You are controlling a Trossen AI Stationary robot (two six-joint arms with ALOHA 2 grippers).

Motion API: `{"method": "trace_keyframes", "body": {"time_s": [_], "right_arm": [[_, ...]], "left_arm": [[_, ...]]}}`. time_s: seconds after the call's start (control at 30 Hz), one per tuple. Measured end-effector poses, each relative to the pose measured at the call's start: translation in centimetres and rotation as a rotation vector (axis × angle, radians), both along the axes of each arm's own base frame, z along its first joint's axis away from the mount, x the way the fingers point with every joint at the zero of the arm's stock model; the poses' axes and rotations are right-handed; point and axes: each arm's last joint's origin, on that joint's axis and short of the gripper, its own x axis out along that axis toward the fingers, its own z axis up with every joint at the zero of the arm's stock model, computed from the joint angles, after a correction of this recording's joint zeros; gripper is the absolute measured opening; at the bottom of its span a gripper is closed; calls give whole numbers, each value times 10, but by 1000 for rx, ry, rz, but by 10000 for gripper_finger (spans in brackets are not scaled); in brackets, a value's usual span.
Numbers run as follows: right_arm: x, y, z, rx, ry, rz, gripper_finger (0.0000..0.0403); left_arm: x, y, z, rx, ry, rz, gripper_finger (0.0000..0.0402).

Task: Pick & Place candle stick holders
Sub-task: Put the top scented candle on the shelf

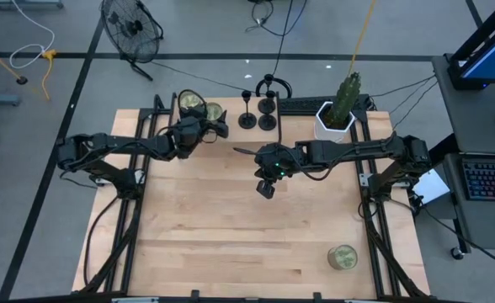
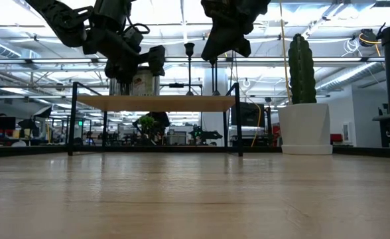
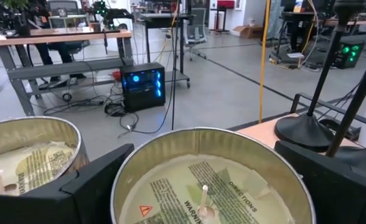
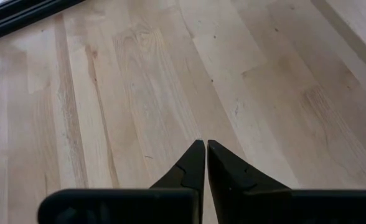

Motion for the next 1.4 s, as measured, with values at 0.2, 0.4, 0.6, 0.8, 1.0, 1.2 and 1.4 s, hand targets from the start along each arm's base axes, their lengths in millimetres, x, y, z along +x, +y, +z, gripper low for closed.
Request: {"method": "trace_keyframes", "body": {"time_s": [0.2, 0.4, 0.6, 0.8, 1.0, 1.2, 1.4], "right_arm": [[0, 0, 0, -2, 0, 2, 11], [0, 0, 0, -2, 0, 2, 11], [0, 0, 0, -2, 0, 3, 11], [0, 0, 0, -7, 1, 9, 11], [0, 0, 0, -7, 1, 9, 11], [0, 0, 0, -10, 1, 12, 11], [0, 0, 0, -13, 2, 15, 11]], "left_arm": [[0, 0, 4, 21, -25, -1, 392], [1, 0, 12, 95, -36, -7, 392], [1, 0, 18, 146, -46, -6, 392], [0, 0, 25, 213, -34, 6, 392], [-3, -1, 31, 240, -53, 10, 392], [-12, -7, 53, 294, -74, 12, 392], [-22, -35, 76, 306, -132, -104, 392]]}}
